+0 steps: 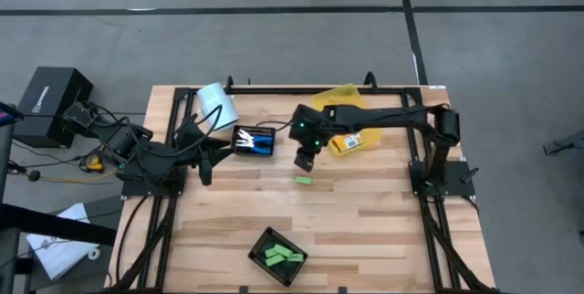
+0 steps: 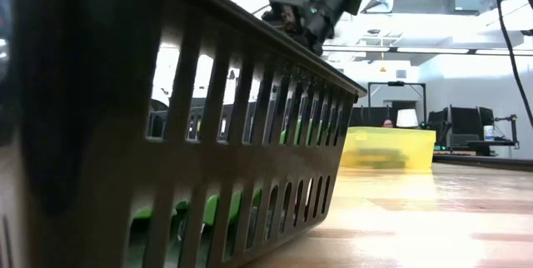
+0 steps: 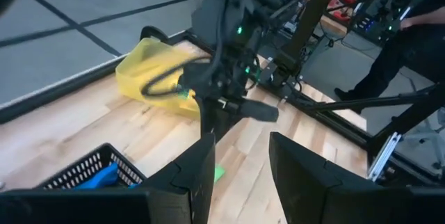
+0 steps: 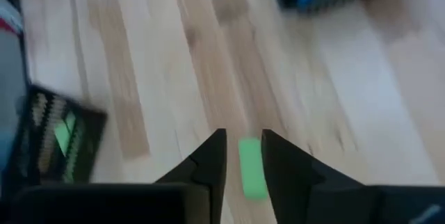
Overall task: Pick & Place School Supplies
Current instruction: Put the green eraser into the bottom black bin
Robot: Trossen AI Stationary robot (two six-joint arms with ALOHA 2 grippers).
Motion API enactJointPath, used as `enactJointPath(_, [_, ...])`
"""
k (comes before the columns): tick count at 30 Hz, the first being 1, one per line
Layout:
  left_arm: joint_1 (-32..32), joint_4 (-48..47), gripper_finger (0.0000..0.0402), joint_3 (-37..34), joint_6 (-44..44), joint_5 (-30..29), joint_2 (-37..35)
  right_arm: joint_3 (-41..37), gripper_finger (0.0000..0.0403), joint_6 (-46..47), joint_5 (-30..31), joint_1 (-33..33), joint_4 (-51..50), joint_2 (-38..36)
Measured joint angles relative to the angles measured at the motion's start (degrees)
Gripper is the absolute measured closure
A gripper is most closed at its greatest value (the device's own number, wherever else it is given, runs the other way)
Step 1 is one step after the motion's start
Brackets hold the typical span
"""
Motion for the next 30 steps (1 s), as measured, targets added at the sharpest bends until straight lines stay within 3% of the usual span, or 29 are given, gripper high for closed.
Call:
enactJointPath(6, [0.5,-0.4,0.0270,0.0,8.2,-0.8,0.4,0.7,0.0315,2.1,6.5,2.3,-3.1,1.9])
enactJointPath(9, [2.4,-2.1,0.0270,-0.5,10.7,0.4,0.6,0.6,0.0315,2.6,6.7,2.8,-3.3,4.2])
enactJointPath(17, [8.4,0.8,0.0270,-12.3,11.8,13.8,0.6,0.7,0.0315,2.7,6.8,2.8,-4.0,5.7])
enactJointPath(30, [11.1,12.3,0.0270,-25.3,10.0,14.9,-3.7,-5.3,0.0284,2.7,7.3,3.3,-1.5,5.7])
